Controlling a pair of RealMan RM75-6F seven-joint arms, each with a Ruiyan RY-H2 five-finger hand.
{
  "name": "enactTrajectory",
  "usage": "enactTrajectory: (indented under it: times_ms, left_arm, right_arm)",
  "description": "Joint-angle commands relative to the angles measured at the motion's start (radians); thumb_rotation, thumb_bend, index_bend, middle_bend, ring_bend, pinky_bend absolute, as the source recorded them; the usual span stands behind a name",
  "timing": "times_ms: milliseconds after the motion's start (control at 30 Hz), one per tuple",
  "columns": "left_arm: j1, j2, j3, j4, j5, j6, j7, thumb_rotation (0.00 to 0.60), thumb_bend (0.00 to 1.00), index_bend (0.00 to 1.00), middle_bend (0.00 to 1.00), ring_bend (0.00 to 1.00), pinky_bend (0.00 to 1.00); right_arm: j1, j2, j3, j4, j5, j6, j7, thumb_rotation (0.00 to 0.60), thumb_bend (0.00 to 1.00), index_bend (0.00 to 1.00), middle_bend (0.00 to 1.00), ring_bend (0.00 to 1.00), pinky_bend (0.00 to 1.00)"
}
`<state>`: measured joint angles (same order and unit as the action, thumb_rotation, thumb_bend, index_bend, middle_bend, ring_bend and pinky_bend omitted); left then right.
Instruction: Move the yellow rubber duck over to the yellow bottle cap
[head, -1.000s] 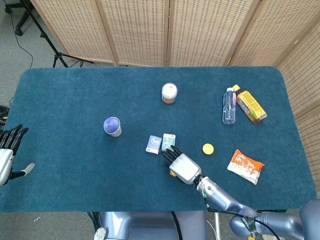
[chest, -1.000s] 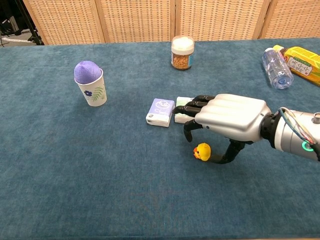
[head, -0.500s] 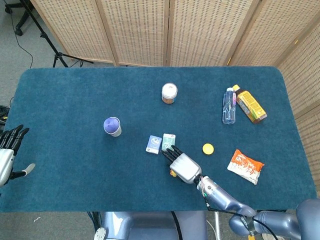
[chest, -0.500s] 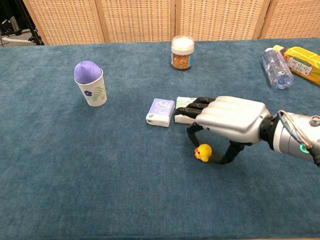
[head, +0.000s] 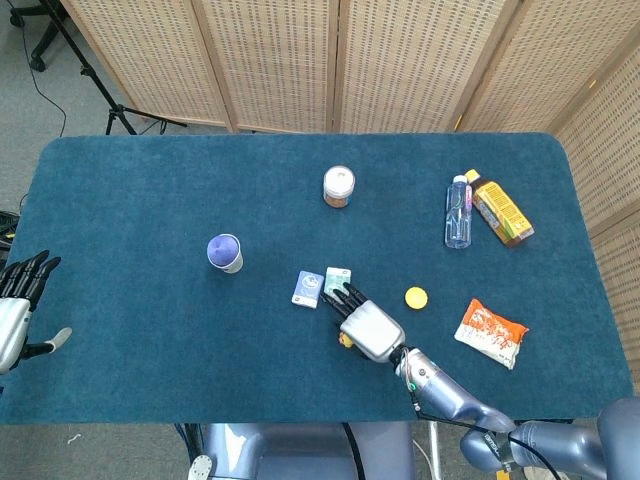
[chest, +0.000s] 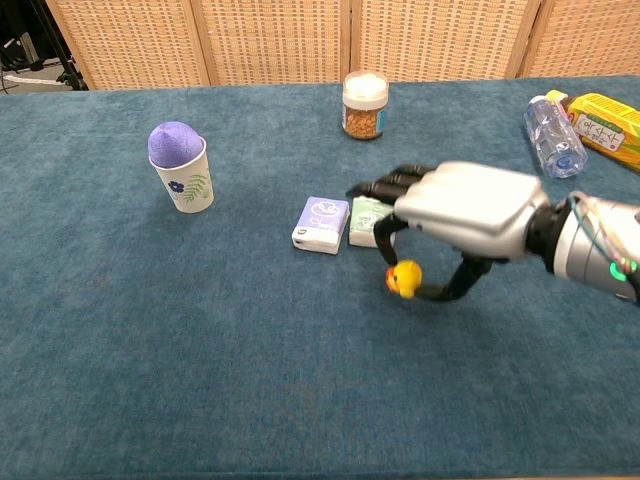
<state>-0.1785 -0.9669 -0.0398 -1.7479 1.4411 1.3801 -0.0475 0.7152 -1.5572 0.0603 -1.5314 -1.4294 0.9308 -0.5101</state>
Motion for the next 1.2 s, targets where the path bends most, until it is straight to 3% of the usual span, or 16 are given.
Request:
enactTrajectory:
  times_ms: [33, 267, 533, 1200]
  left_arm:
    - [0.000, 0.001, 0.000, -0.001, 0.001, -0.001, -0.001, 0.600, 0.21, 0.00, 0.00, 0.00, 0.00]
    - [0.000, 0.001, -0.001, -0.002, 0.001, -0.008, 0.003, 0.600, 0.21, 0.00, 0.00, 0.00, 0.00]
    - [-0.001, 0.000, -0.002, -0.009, 0.003, -0.011, 0.016, 0.600, 0.21, 0.00, 0.00, 0.00, 0.00]
    - [-0.002, -0.001, -0.006, -0.012, -0.005, -0.022, 0.022, 0.600, 0.21, 0.00, 0.00, 0.00, 0.00]
  right_arm:
    - [0.002, 0.031, 0.027, -0.022, 0.015, 0.015, 0.007, 0.600, 0.37, 0.46, 0.00, 0.00, 0.00]
    - [0.000, 0.111, 0.086, 0.000, 0.117, 0.017, 0.004, 0.600, 0.40, 0.46, 0.00, 0.00, 0.00]
    - [-0.016, 0.123, 0.059, 0.079, 0.190, -0.017, 0.011, 0.600, 0.41, 0.46, 0.00, 0.00, 0.00]
    - [-0.035, 0.135, 0.022, 0.146, 0.172, -0.017, 0.072, 0.600, 0.41, 0.46, 0.00, 0.00, 0.00]
